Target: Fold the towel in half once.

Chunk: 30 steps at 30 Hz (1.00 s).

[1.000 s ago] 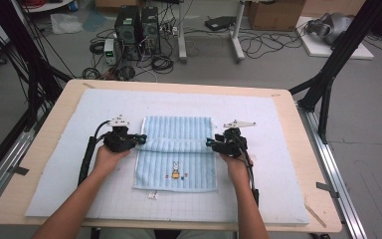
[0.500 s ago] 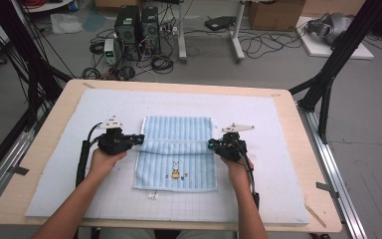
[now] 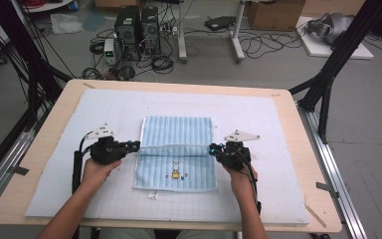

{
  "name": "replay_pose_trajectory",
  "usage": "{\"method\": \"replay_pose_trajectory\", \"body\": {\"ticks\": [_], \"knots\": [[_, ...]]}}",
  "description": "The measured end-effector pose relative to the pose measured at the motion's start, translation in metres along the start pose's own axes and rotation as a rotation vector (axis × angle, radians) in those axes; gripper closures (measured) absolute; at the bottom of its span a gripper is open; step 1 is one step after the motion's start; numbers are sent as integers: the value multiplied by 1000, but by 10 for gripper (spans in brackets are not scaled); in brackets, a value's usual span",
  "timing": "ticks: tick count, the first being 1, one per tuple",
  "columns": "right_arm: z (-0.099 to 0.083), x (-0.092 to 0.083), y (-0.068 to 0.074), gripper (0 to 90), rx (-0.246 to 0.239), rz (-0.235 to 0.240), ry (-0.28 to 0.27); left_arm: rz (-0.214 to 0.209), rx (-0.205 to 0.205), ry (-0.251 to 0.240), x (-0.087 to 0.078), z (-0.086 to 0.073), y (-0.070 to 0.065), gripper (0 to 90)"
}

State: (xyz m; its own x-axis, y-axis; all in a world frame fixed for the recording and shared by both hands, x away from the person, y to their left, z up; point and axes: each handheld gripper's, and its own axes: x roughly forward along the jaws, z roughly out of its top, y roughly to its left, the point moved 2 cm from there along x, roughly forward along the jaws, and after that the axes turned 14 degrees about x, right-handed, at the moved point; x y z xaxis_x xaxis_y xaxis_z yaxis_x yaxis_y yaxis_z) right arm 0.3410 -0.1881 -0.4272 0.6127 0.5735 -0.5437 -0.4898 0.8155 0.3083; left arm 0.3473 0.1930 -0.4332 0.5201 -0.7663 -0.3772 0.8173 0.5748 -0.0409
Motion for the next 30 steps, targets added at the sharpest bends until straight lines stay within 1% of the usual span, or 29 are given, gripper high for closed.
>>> {"method": "replay_pose_trajectory", "body": {"ticks": [3, 6, 9, 13, 18, 20, 23, 24, 27, 28, 30], "knots": [[-5, -4, 3, 834, 3, 15, -13, -9, 6, -3, -5, -3, -6, 885], [-9, -7, 7, 835, -10, 27, -24, -22, 6, -10, -9, -6, -12, 885], [-12, -11, 11, 835, -19, 34, -29, -32, 18, -14, -13, -7, -18, 885], [-18, -20, 17, 834, -30, 48, -48, -42, 25, -23, -20, -8, -24, 885], [-27, -30, 21, 834, -43, 48, -46, -62, 33, -28, -28, -11, -34, 885], [-30, -33, 22, 834, -45, 55, -48, -65, 37, -15, -29, -14, -38, 885], [-37, -37, 23, 834, -49, 58, -47, -73, 33, -5, -30, -18, -41, 885], [-40, -38, 24, 834, -46, 56, -41, -74, 28, -2, -31, -21, -42, 885], [-48, -41, 26, 833, -61, 53, -29, -84, 14, 3, -32, -26, -44, 885], [-51, -42, 26, 832, -57, 54, -25, -86, 13, 3, -32, -28, -45, 885], [-55, -43, 26, 833, -62, 52, -24, -96, 3, 3, -33, -31, -47, 885]]}}
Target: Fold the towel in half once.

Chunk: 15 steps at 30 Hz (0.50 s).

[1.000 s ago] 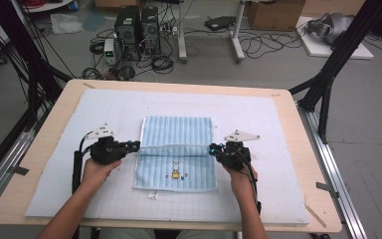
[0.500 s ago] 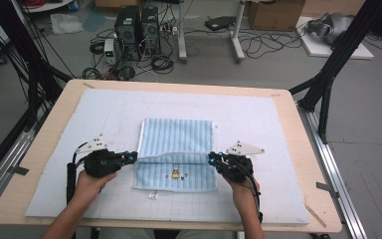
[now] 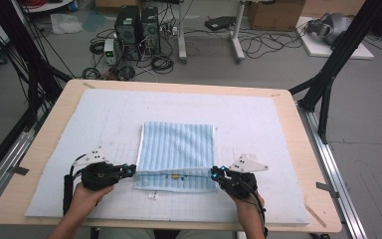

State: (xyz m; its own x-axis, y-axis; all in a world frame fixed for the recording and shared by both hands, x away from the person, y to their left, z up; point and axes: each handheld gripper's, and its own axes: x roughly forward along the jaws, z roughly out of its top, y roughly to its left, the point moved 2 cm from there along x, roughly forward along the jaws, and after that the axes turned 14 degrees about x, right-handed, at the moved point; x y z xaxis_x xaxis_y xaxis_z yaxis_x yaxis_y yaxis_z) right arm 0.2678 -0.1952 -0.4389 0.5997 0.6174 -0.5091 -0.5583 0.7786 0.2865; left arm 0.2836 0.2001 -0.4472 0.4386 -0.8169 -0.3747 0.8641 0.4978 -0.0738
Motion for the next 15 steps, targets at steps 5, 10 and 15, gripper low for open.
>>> {"method": "replay_pose_trajectory", "body": {"ticks": [5, 10, 15], "knots": [[-10, -2, 4, 833, -3, -1, 9, -20, 3, 1, -4, -5, -8, 886], [-16, -4, 7, 827, -33, -23, 29, -42, 9, 8, -6, -9, -14, 897], [-24, -4, 4, 654, 3, -30, 40, -50, 0, 8, -5, -12, -13, 874]]}}
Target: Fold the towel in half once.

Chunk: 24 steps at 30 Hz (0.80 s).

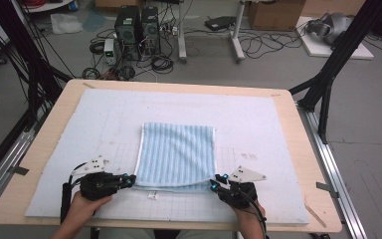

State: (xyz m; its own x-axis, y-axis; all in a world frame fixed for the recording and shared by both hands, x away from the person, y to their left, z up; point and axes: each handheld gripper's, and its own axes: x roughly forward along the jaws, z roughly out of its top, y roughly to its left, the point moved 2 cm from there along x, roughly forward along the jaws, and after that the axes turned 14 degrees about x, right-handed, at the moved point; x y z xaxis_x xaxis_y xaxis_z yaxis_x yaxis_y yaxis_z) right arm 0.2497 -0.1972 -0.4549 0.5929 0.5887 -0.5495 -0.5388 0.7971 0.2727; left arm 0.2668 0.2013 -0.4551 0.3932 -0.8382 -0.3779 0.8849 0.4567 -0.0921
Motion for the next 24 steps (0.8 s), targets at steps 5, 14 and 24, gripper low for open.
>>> {"method": "replay_pose_trajectory", "body": {"ticks": [5, 14, 24], "knots": [[7, -11, -3, 580, 44, 24, -83, 50, -26, -38, -1, 8, 8, 709], [19, 11, -1, 663, 3, -24, -12, 87, -76, 26, 19, 17, 24, 588], [20, 16, -3, 630, 27, -18, -23, 120, -39, 160, 28, 6, 17, 634]]}}
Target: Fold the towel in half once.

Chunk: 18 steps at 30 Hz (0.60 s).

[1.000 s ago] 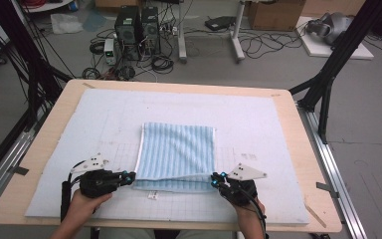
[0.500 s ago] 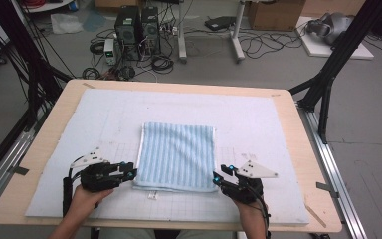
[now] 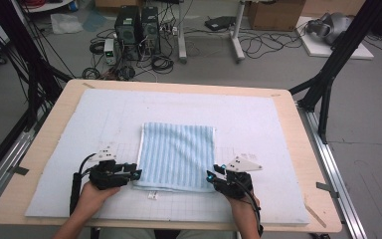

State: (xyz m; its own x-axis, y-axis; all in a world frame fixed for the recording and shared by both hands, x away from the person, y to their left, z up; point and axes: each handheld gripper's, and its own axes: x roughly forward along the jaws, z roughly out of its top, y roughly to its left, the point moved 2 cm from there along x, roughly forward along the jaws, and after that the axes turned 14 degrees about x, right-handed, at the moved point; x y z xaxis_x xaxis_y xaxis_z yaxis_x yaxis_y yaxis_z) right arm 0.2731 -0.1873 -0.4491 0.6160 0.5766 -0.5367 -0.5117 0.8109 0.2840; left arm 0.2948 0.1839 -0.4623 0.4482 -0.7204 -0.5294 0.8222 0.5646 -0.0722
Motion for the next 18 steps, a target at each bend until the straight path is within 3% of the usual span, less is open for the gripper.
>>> {"method": "replay_pose_trajectory", "body": {"ticks": [4, 8, 15, 18], "knots": [[-1, -1, -2, 624, 8, -10, -2, 11, 68, 13, 1, 1, -7, 849], [-2, -1, -4, 615, 22, -9, -5, 4, 85, 16, 0, 1, -8, 876], [-1, -3, -3, 607, 22, -2, -7, -57, 26, -82, -18, 6, -9, 879], [-2, -2, 0, 606, 13, 5, 12, -83, 19, -75, -22, 5, -13, 879]]}}
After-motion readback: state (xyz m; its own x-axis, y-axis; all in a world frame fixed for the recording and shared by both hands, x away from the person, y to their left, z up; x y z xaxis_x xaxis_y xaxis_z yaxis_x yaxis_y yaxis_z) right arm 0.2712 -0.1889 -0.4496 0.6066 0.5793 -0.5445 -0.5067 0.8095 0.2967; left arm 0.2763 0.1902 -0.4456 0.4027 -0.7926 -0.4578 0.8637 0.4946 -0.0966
